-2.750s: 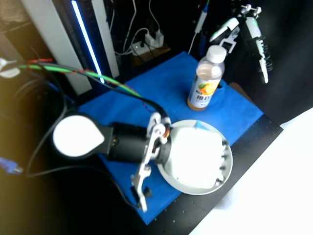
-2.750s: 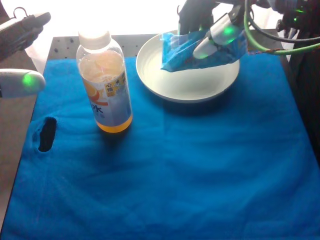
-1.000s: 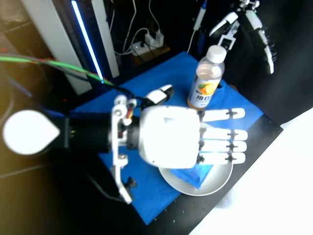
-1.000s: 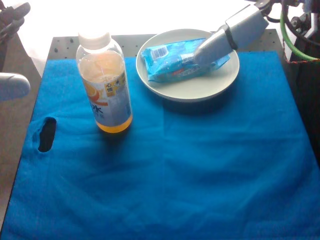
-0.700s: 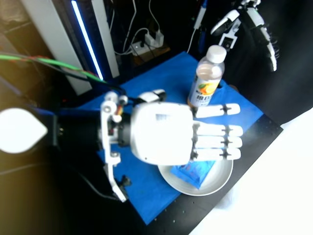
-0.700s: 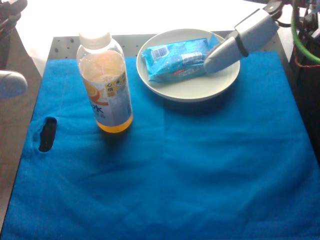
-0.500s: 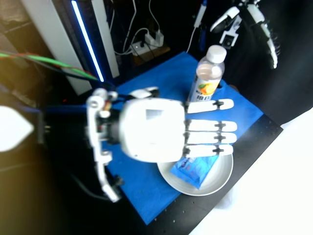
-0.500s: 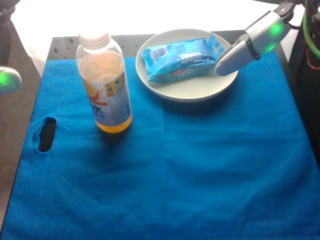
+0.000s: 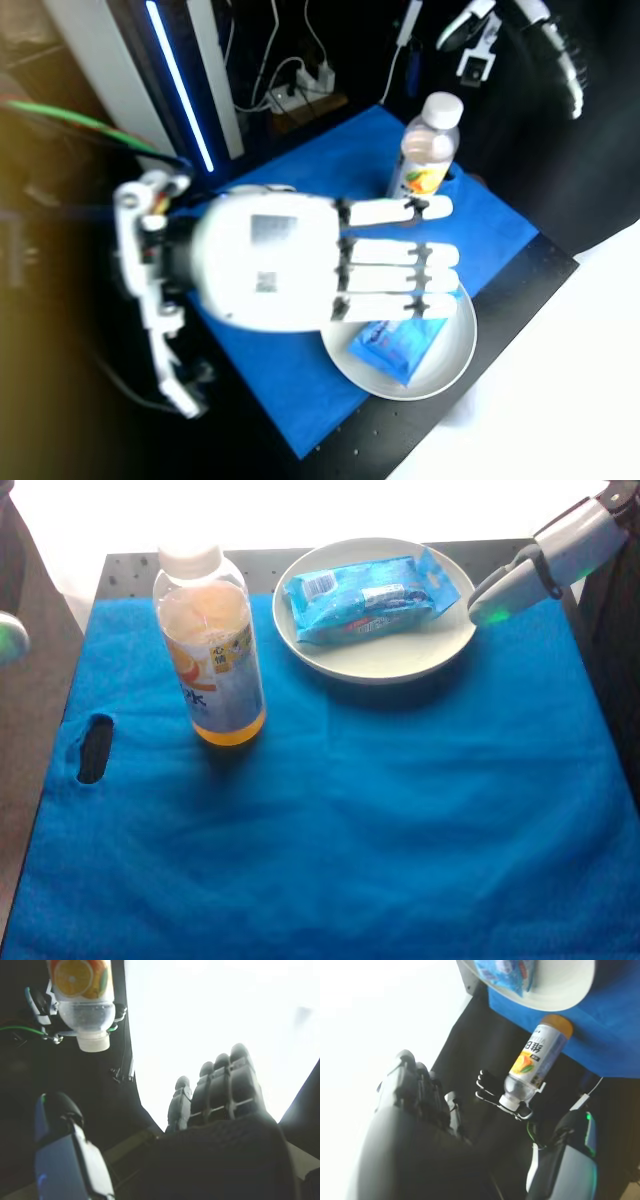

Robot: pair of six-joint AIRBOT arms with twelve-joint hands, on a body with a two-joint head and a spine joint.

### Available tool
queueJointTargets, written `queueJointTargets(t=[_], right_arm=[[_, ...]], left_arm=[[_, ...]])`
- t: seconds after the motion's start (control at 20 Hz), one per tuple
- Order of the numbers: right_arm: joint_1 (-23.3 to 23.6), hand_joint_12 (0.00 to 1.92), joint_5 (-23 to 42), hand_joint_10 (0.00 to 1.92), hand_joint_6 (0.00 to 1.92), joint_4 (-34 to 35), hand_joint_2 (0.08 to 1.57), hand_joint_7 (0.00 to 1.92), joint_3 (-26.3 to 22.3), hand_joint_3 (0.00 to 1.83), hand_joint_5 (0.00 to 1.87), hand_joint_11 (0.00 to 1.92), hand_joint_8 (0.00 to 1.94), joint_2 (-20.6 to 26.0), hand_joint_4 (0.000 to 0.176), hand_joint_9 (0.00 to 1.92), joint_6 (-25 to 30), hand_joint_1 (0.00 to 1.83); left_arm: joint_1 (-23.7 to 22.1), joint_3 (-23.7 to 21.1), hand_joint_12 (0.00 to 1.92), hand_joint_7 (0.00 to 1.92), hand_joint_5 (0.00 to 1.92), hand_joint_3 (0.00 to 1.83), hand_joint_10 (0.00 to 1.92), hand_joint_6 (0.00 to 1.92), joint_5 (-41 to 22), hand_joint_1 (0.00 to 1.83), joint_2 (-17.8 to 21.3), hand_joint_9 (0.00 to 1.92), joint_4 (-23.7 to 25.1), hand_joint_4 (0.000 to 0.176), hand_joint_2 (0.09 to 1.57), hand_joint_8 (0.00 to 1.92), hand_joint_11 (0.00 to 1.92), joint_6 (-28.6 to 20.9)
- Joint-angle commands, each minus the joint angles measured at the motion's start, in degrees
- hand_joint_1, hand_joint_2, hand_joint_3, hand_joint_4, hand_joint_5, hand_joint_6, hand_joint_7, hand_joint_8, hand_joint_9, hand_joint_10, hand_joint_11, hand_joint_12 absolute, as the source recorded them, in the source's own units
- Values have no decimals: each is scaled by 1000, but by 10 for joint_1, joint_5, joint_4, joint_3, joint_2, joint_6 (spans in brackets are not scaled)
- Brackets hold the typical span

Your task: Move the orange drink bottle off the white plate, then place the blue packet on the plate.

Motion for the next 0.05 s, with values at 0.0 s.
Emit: queueJointTargets(t=[0.0], right_arm=[[12, 39, 37, 0, 0, 39, 664, 0, -1, 3, 0, 88, 0, 2, 176, 0, -2, 893]], left_arm=[[-2, 1, 54, 0, 0, 0, 0, 0, -74, 565, 0, 0, -30, 176, 704, 0, 73, -2]])
